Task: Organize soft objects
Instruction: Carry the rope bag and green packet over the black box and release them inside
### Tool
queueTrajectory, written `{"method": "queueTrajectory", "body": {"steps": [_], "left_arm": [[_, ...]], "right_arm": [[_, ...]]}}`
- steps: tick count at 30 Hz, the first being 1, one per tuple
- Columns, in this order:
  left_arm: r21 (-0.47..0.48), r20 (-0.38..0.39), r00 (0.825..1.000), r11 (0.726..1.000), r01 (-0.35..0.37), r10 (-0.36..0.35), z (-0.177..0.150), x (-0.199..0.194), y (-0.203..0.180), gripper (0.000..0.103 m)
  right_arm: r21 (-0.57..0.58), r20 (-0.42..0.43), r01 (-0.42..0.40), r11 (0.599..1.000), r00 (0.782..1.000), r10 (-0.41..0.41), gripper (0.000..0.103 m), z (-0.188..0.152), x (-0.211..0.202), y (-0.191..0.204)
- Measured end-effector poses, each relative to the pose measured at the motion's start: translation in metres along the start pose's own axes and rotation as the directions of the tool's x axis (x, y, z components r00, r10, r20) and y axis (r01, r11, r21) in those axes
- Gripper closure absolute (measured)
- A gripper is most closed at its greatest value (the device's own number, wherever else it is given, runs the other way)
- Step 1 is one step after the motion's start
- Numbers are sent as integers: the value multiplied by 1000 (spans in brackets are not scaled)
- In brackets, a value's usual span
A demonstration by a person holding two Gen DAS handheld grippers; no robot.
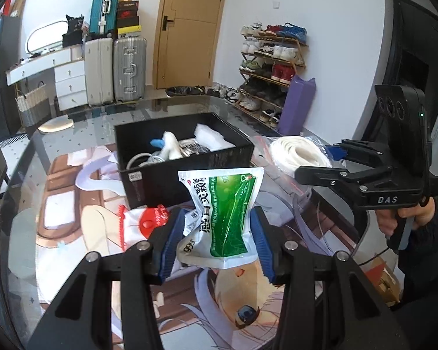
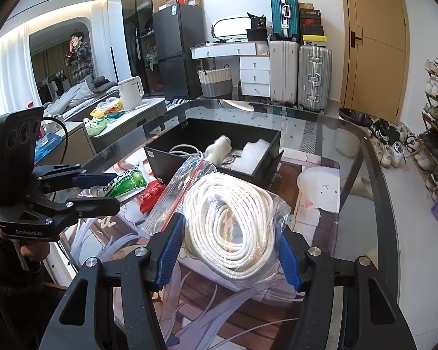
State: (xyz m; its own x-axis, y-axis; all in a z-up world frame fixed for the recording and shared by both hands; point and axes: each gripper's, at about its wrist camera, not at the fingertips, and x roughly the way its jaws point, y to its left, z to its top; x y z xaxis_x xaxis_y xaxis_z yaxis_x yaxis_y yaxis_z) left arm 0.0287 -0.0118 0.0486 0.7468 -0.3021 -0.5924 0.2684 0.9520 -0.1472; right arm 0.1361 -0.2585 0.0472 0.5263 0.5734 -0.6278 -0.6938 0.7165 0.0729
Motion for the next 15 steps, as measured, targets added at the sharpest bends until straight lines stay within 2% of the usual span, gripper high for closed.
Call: {"method": "queueTrajectory", "body": {"steps": [5,15], "left_arm": [[-6,18,998,998,-56,57,5,-1,3,57],[-25,38,993,994,-110,111,21,1,19,57]], "right_arm": [[5,21,6,1000,1000,-6,42,3,-3,2],[8,78,3,1000,997,-4,42,12,-3,14]]}}
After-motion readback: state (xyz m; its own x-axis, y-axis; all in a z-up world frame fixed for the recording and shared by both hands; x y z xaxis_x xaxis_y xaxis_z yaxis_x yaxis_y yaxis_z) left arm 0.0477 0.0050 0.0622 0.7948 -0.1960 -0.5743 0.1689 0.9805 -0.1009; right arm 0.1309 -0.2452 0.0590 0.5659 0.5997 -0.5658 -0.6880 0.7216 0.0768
